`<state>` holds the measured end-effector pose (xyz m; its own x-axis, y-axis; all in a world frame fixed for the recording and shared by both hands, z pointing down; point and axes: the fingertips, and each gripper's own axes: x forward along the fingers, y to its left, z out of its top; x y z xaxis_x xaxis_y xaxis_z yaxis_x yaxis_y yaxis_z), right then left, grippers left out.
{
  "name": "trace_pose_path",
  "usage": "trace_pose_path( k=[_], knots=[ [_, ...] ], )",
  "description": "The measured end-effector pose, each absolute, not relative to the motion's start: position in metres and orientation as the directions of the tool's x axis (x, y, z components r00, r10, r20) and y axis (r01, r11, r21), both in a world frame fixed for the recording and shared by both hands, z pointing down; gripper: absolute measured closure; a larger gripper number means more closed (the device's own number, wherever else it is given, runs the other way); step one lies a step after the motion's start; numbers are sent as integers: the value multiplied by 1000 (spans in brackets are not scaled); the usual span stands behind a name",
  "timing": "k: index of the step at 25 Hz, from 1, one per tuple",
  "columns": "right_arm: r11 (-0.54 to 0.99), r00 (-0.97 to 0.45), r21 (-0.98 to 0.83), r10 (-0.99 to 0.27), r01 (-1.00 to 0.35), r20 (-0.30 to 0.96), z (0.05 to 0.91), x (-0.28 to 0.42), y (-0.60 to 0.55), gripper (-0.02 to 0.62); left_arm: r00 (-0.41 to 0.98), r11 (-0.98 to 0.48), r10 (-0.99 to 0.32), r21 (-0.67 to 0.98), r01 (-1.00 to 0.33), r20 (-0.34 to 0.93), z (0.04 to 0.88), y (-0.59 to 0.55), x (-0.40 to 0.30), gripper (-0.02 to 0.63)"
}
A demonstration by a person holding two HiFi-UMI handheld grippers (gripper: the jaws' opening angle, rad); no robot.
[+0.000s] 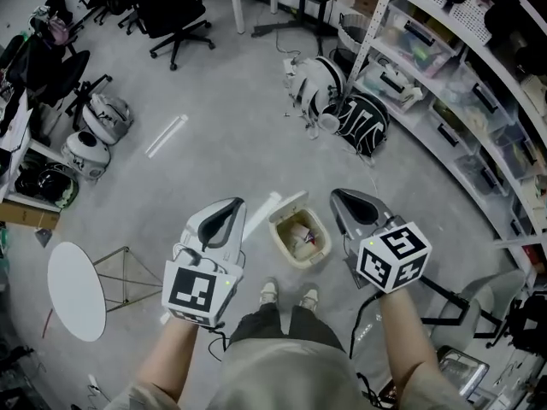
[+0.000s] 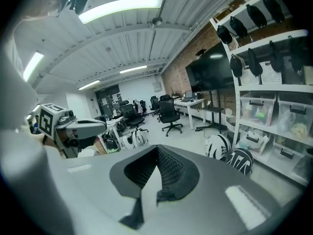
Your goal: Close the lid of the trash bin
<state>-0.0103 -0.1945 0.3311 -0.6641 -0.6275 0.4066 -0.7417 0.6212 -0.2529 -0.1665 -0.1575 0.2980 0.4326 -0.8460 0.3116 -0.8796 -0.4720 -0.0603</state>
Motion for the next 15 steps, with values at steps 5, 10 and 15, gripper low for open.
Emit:
trace_pose_path(
  k=[5,10,15],
  knots=[
    [636,-675,-272,-563,-722,476,406,-28,-237,592,417,-458,-841,-45,-888,345,352,-193,-173,603],
    [670,-688,-284,-470,-685,553,486,-42,-259,592,420,-433,-807,67,-899,415,431,-218,-175,603],
    [680,-679,-301,-394,-669,619,573,-60,-272,592,398,-392,-760,125,-911,513,513,-229,-183,603]
  ],
)
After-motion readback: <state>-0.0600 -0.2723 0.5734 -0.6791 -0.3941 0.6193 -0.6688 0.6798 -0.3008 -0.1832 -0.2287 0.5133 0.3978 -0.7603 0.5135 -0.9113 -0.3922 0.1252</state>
